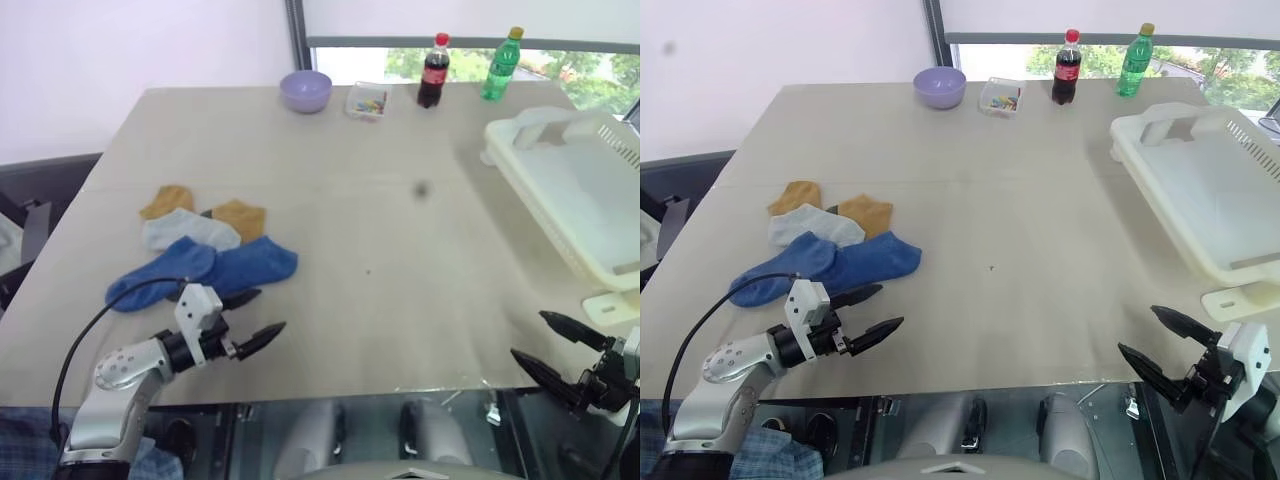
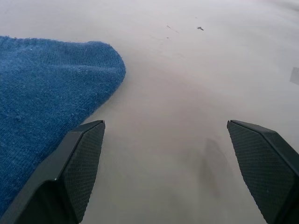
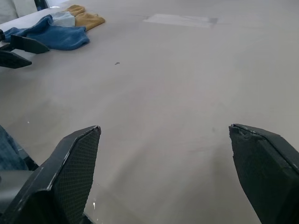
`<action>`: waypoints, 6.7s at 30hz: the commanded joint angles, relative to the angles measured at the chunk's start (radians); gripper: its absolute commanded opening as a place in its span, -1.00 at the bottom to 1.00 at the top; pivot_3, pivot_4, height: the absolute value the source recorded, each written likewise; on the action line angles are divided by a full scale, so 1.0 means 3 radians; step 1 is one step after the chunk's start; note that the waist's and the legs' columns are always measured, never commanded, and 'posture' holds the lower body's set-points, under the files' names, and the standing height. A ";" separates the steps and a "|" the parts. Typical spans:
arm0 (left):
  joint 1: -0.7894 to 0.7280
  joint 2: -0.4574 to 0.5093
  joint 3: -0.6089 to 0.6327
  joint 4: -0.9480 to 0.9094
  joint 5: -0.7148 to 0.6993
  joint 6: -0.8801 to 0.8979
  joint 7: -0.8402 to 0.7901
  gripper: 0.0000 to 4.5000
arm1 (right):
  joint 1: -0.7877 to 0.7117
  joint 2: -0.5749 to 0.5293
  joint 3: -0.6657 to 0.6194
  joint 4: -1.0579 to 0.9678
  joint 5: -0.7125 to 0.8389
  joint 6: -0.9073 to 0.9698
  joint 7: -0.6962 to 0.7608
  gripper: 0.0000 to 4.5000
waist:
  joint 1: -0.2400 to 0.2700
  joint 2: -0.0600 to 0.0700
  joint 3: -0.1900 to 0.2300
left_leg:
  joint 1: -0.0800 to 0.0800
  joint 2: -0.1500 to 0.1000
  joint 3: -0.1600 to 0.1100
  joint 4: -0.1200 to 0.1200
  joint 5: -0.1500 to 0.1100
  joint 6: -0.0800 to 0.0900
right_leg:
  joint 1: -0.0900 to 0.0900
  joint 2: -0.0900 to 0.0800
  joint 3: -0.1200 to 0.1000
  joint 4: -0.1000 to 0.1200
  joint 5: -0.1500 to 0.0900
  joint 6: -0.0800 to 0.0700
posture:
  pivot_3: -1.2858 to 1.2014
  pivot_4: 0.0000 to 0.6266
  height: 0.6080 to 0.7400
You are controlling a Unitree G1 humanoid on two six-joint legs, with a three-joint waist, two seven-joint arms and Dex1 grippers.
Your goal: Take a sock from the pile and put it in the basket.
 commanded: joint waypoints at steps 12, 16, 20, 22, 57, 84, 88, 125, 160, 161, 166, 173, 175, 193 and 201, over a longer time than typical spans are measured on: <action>0.0458 0.0140 0.0254 -0.0289 -0.0249 -0.0091 -0.0352 1.00 | -0.0080 -0.0071 0.0025 0.0062 -0.0207 -0.0126 0.0153 0.99 | 0.0005 -0.0007 -0.0002 | -0.0003 0.0004 0.0004 0.0001 0.0000 0.0000 | -0.0006 0.0000 0.0003 -0.0002 -0.0007 -0.0006 | 0.03 -0.52 0.95; 0.0482 0.0133 0.0270 -0.0298 -0.0262 -0.0108 -0.0348 1.00 | -0.0114 -0.0079 0.0032 0.0060 -0.0203 -0.0102 0.0159 0.99 | 0.0001 -0.0008 -0.0001 | -0.0003 0.0004 0.0005 0.0001 0.0000 0.0000 | -0.0007 0.0002 0.0004 -0.0002 -0.0002 -0.0013 | 0.03 -0.52 0.95; 0.0475 0.0121 0.0266 -0.0304 -0.0275 -0.0112 -0.0332 1.00 | -0.0135 -0.0090 0.0029 0.0062 -0.0197 -0.0088 0.0173 0.99 | 0.0001 -0.0008 -0.0001 | -0.0003 0.0004 0.0006 0.0001 0.0000 0.0000 | -0.0007 0.0002 0.0004 -0.0002 -0.0002 -0.0013 | 0.03 -0.52 0.95; 0.0462 0.0114 0.0255 -0.0307 -0.0276 -0.0112 -0.0324 1.00 | -0.0143 -0.0093 0.0028 0.0059 -0.0195 -0.0082 0.0176 0.99 | 0.0001 -0.0008 -0.0001 | -0.0003 0.0005 0.0006 0.0001 0.0000 0.0000 | -0.0007 0.0003 0.0004 -0.0002 -0.0002 -0.0013 | 0.03 -0.52 0.95; -0.0071 -0.0010 0.0701 -0.0470 -0.0013 0.0211 0.1128 1.00 | -0.0545 -0.0481 0.0310 -0.1056 0.0277 0.0285 0.0334 0.99 | 0.0001 -0.0037 0.0000 | -0.0006 0.0007 0.0007 0.0009 0.0000 -0.0001 | -0.0004 0.0008 0.0006 -0.0002 0.0011 0.0002 | 0.03 -0.52 0.95; -0.0170 -0.0253 0.0738 -0.0090 0.0314 0.0085 0.1543 1.00 | -0.0567 -0.0423 0.0376 -0.0799 0.0102 0.0128 0.0428 0.99 | 0.0004 -0.0039 0.0000 | -0.0006 0.0008 0.0007 0.0011 0.0000 -0.0001 | -0.0003 0.0007 0.0005 -0.0001 0.0014 -0.0001 | 0.03 -0.52 0.95; -0.0147 -0.0276 0.0769 -0.0080 0.0308 0.0105 0.1560 1.00 | -0.0564 -0.0426 0.0380 -0.0781 0.0102 0.0123 0.0449 0.99 | 0.0008 -0.0040 0.0000 | -0.0007 0.0007 0.0006 0.0012 0.0000 -0.0001 | -0.0003 0.0007 0.0005 -0.0002 0.0014 -0.0001 | 0.03 -0.52 0.95; -0.0548 -0.0373 -0.0799 -0.1080 -0.0305 0.1236 0.1010 -0.98 | -0.0455 -0.0442 0.0187 -0.0848 0.0044 0.0218 0.0234 1.00 | 0.0012 -0.0039 0.0000 | -0.0010 0.0006 0.0008 0.0033 0.0000 -0.0001 | 0.0002 0.0013 0.0009 0.0000 0.0016 -0.0008 | 0.03 -0.52 0.95; -0.1198 -0.1083 -0.1167 -0.0867 -0.0149 0.1388 0.1107 0.71 | -0.0326 -0.0471 -0.0079 -0.1121 0.0224 0.0429 -0.0082 1.00 | 0.0005 -0.0037 0.0000 | -0.0015 0.0008 0.0006 0.0038 0.0000 0.0001 | 0.0000 0.0015 0.0009 0.0001 0.0016 -0.0008 | 0.03 -0.52 0.95; -0.1183 -0.1020 -0.1093 -0.0863 -0.0092 0.1339 0.1141 0.71 | -0.0356 -0.0471 -0.0058 -0.1108 0.0219 0.0428 -0.0073 1.00 | 0.0005 -0.0038 0.0000 | -0.0015 0.0008 0.0006 0.0038 0.0000 0.0002 | 0.0000 0.0015 0.0009 0.0001 0.0016 -0.0007 | 0.03 -0.52 0.95; -0.0934 -0.0732 -0.0882 -0.0964 0.0118 0.1164 0.1238 0.71 | -0.0509 -0.0453 0.0064 -0.1075 0.0240 0.0448 -0.0078 1.00 | 0.0000 -0.0037 0.0001 | -0.0015 0.0008 0.0007 0.0037 0.0000 0.0001 | -0.0001 0.0016 0.0010 0.0001 0.0016 -0.0008 | 0.03 -0.52 0.95; -0.0581 -0.0581 -0.0701 -0.0965 0.0531 0.0797 0.1504 0.71 | -0.0611 -0.0445 0.0235 -0.0966 0.0156 0.0405 -0.0026 1.00 | 0.0016 -0.0039 0.0002 | -0.0018 0.0007 0.0006 0.0037 -0.0001 0.0002 | -0.0002 0.0011 0.0010 -0.0001 0.0017 -0.0008 | 0.03 -0.52 0.95; -0.0610 -0.0619 -0.0656 -0.0937 0.0593 0.0763 0.1598 0.71 | -0.0631 -0.0443 0.0267 -0.0951 0.0142 0.0394 -0.0020 1.00 | 0.0016 -0.0039 0.0002 | -0.0017 0.0007 0.0006 0.0038 -0.0001 0.0002 | -0.0001 0.0011 0.0009 -0.0001 0.0017 -0.0008 | 0.03 -0.52 0.95; -0.0436 -0.0610 -0.0514 -0.0392 0.0931 0.0465 0.1748 0.42 | -0.0658 -0.0364 0.0319 -0.0871 0.0065 0.0340 -0.0008 1.00 | 0.0010 -0.0037 0.0001 | -0.0014 0.0008 0.0006 0.0037 -0.0001 0.0001 | -0.0002 0.0011 0.0009 -0.0001 0.0017 -0.0007 | 0.03 -0.52 0.95; -0.0515 -0.0658 -0.0538 -0.0307 0.0901 0.0353 0.1678 -0.99 | -0.0656 -0.0360 0.0290 -0.0871 0.0060 0.0340 -0.0002 1.00 | 0.0015 -0.0036 0.0000 | -0.0015 0.0008 0.0006 0.0037 -0.0001 0.0001 | -0.0002 0.0010 0.0009 -0.0001 0.0018 -0.0007 | 0.03 -0.52 0.95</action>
